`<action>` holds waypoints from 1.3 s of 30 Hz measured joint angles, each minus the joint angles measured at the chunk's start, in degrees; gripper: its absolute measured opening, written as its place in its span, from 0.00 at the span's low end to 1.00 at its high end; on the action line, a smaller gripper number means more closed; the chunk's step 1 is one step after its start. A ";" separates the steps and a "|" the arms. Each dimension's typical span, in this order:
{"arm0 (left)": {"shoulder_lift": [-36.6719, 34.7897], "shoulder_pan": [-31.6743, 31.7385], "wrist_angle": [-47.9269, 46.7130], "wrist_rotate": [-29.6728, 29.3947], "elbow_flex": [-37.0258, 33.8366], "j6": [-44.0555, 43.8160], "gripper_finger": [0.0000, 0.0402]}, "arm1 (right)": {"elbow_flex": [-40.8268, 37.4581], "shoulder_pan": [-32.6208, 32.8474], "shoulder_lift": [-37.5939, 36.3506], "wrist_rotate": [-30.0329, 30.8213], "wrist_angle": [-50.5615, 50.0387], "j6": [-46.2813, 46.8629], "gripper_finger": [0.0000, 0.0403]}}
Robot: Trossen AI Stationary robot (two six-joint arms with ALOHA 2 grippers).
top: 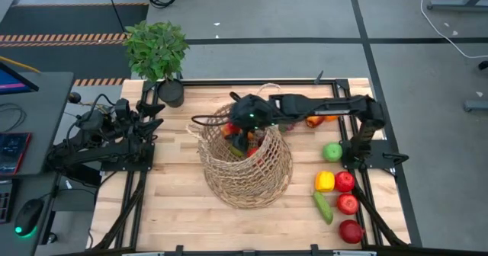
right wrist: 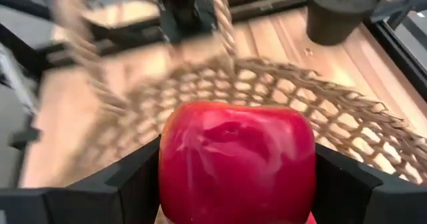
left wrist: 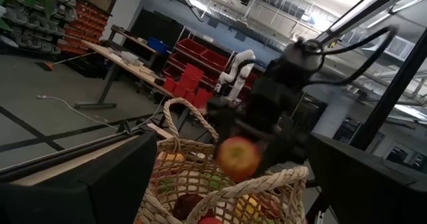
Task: Build produce basket
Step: Put the bottom yellow red apple into the brown basket, then put the yellow red apple into the brown basket
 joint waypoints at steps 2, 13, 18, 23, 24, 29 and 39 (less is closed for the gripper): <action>0.00 -0.02 0.06 -0.01 0.00 -0.01 0.97 | 0.00 -0.96 1.55 0.02 -0.71 -3.15 0.76; 0.01 -0.02 0.02 -0.01 0.00 0.01 0.97 | -0.24 -2.22 8.13 0.86 -4.04 -25.26 0.76; 0.01 -0.02 -0.01 0.00 0.00 -0.01 0.97 | -0.28 -0.60 9.93 0.86 -5.46 -34.63 0.76; 0.01 0.00 -0.05 0.01 0.00 0.01 0.97 | -0.24 0.41 10.95 0.86 -5.80 -36.61 0.76; 0.01 -0.02 0.01 0.01 0.00 -0.01 0.97 | -0.28 0.41 11.05 0.82 -6.39 -36.08 0.76; 0.01 0.00 0.02 0.01 0.00 0.01 0.97 | -0.31 0.37 11.09 -1.03 -7.38 -34.58 0.82; 0.01 -0.02 0.04 -0.01 0.00 0.01 0.97 | 9.45 0.13 10.92 -0.16 -15.04 -30.26 0.97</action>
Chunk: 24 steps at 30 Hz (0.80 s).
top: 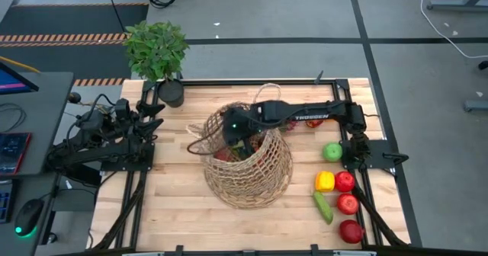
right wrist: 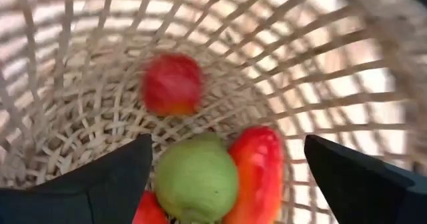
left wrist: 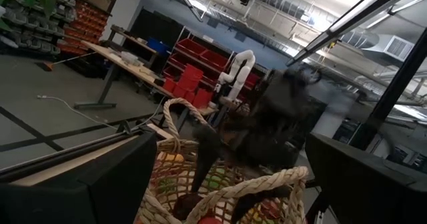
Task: Build produce basket
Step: Put the yellow red apple into the brown basket
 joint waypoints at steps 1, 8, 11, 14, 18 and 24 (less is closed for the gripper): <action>0.00 0.02 -0.04 0.00 0.00 -0.02 0.97 | 2.02 -0.17 0.00 0.70 -1.23 0.24 0.97; 0.00 0.02 -0.04 0.00 0.00 -0.02 0.97 | 14.60 -3.48 -0.11 5.81 -12.16 3.13 0.96; 0.00 0.01 -0.04 0.02 0.00 -0.02 0.97 | 18.13 -5.88 -0.45 5.47 -17.79 5.83 0.96; 0.00 0.00 -0.03 0.02 0.00 -0.02 0.97 | 18.76 -7.95 -2.67 5.34 -20.32 7.78 0.96; 0.00 0.02 -0.04 0.02 0.00 0.00 0.97 | 18.85 -9.90 -7.01 6.53 -21.88 9.86 0.96; 0.00 0.00 -0.04 0.01 0.00 -0.01 0.97 | 18.85 -12.81 -14.17 12.32 -26.52 13.17 0.93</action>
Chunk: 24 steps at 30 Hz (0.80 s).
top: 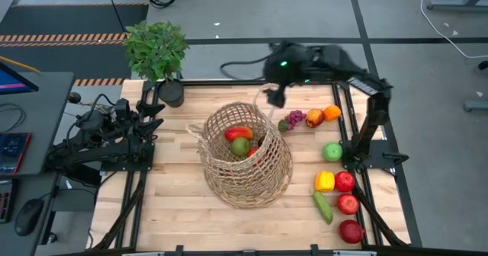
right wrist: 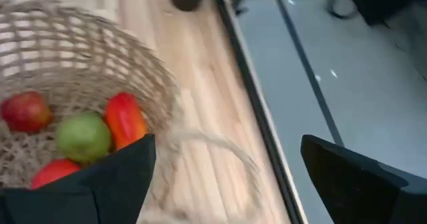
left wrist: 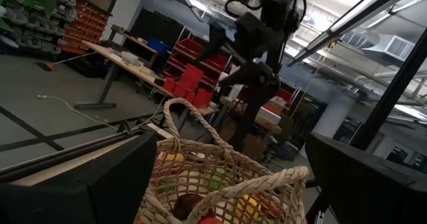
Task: Build produce basket
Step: Put the yellow red apple into the brown basket
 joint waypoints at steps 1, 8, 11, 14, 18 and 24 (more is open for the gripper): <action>0.00 0.00 0.02 0.01 0.00 -0.01 0.97 | 0.00 -0.62 -1.14 0.18 -1.63 0.45 0.93; 0.00 0.01 0.01 0.00 0.00 0.00 0.97 | -6.32 -2.84 -11.38 0.33 -8.33 2.56 0.91; 0.00 0.01 0.00 0.01 0.00 0.01 0.97 | -12.07 -2.80 -16.33 0.28 -7.41 3.14 0.91; 0.00 0.00 0.00 -0.01 0.00 0.01 0.97 | -19.26 -2.80 -20.95 -1.22 -5.54 3.65 0.91; 0.00 0.01 0.00 -0.01 0.00 -0.01 0.97 | -31.24 -2.78 -26.62 -2.72 -1.56 3.29 0.91; 0.00 0.02 0.02 0.01 0.00 -0.01 0.97 | -50.21 -2.82 -34.61 -2.80 7.39 1.17 0.91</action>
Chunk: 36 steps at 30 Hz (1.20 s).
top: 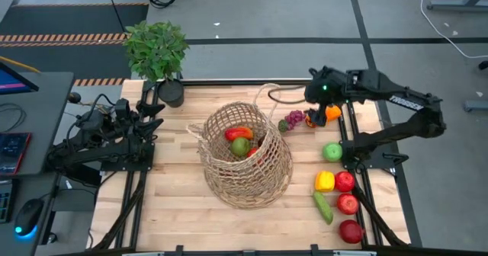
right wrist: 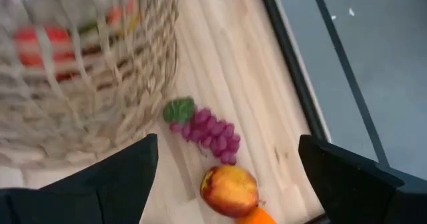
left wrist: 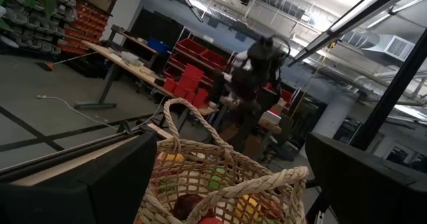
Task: Build produce basket
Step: Put the yellow red apple into the brown basket
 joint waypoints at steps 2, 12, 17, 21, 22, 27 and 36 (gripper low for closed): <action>0.00 -0.02 0.00 0.00 0.00 0.02 0.97 | -5.68 -0.40 -2.28 -0.20 3.08 -0.69 0.91; 0.00 -0.01 -0.01 0.00 0.00 0.01 0.97 | -23.94 -10.84 -5.43 -8.60 10.13 -7.02 0.91; 0.00 0.00 -0.01 -0.01 0.00 0.01 0.97 | -25.83 -13.79 -2.19 -8.49 7.27 -15.31 0.96; 0.00 0.00 0.00 0.00 0.00 0.02 0.97 | -25.87 -15.57 0.90 -7.81 6.97 -18.54 0.99; 0.00 -0.02 0.00 0.00 0.00 0.00 0.97 | -25.87 -15.84 1.70 -7.01 7.01 -19.36 0.99; 0.00 -0.02 -0.01 0.00 0.00 0.01 0.97 | -25.87 -16.13 5.38 -4.71 7.77 -21.61 0.99; 0.00 -0.01 -0.01 -0.01 0.00 0.01 0.97 | -25.87 -17.57 6.97 -6.03 9.48 -18.26 0.99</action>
